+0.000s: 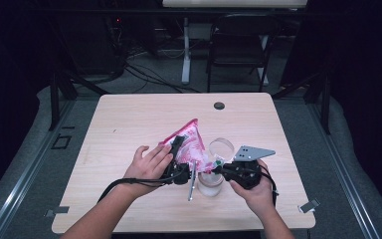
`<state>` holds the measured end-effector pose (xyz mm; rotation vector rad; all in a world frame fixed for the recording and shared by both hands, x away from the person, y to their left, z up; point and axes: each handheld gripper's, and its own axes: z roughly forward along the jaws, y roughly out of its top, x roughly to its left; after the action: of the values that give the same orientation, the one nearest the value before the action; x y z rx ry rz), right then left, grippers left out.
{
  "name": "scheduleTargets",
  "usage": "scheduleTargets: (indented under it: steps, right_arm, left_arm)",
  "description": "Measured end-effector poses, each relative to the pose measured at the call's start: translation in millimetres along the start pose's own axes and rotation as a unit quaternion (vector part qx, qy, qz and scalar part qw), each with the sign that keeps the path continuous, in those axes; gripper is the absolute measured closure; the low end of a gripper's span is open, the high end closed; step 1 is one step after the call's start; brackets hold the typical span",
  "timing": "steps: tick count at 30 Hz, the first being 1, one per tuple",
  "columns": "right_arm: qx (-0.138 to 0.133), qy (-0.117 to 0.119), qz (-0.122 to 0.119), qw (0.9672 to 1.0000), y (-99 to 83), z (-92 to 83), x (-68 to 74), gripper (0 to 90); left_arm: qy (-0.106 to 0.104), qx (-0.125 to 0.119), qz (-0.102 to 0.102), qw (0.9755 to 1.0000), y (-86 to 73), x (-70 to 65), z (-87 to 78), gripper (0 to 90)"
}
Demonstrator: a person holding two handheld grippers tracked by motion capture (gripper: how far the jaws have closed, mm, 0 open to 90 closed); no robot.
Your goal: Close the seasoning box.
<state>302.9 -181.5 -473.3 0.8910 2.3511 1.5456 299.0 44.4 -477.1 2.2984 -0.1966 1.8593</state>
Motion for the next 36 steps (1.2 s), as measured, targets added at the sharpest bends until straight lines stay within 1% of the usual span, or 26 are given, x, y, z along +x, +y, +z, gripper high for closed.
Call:
scheduleTargets:
  steps: [6, 11, 12, 13, 14, 15, 23, 32, 33, 36]
  right_arm:
    - [-0.001, 0.000, 0.000, 1.0000, 0.0, -0.2, -0.1, 90.0]
    - [-0.001, 0.000, 0.001, 1.0000, -0.2, 0.0, -0.2, 90.0]
    - [-0.001, 0.000, 0.001, 1.0000, -0.3, 0.0, -0.4, 90.0]
    - [-0.001, 0.000, 0.001, 1.0000, -0.4, 0.0, -0.4, 90.0]
    - [-0.002, 0.000, 0.000, 1.0000, -0.4, 0.0, -0.5, 90.0]
    - [-0.002, 0.000, 0.000, 1.0000, -0.4, -0.1, -0.6, 90.0]
    - [-0.003, -0.002, 0.001, 1.0000, -0.7, -0.4, -0.9, 90.0]
    - [-0.003, -0.002, 0.002, 1.0000, -1.1, -0.7, -2.0, 90.0]
    - [-0.002, -0.001, 0.002, 1.0000, -1.1, -0.8, -2.4, 90.0]
    - [-0.002, -0.002, 0.003, 1.0000, -1.2, -1.2, -3.0, 90.0]
  left_arm:
    - [0.002, -0.001, 0.006, 1.0000, 0.4, 1.1, -0.2, 65.2]
    - [0.002, -0.002, 0.003, 1.0000, 0.2, 0.6, -0.3, 65.3]
    - [-0.002, 0.000, 0.002, 1.0000, 0.1, 0.5, -0.4, 65.2]
    - [0.002, -0.006, 0.001, 1.0000, -0.3, 0.0, 0.3, 65.3]
    - [-0.001, 0.000, 0.002, 1.0000, 0.2, 0.6, -0.5, 65.2]
    - [0.003, -0.003, 0.007, 1.0000, 0.4, 1.4, -0.6, 65.2]
    - [0.002, -0.001, 0.009, 1.0000, 0.6, 1.9, -0.7, 65.2]
    - [0.000, -0.001, 0.006, 1.0000, 1.0, 1.5, -0.9, 65.2]
    - [0.002, -0.006, 0.006, 1.0000, 0.8, 1.2, -0.4, 65.2]
    - [0.002, -0.007, 0.005, 1.0000, 1.2, 1.2, -0.8, 65.3]
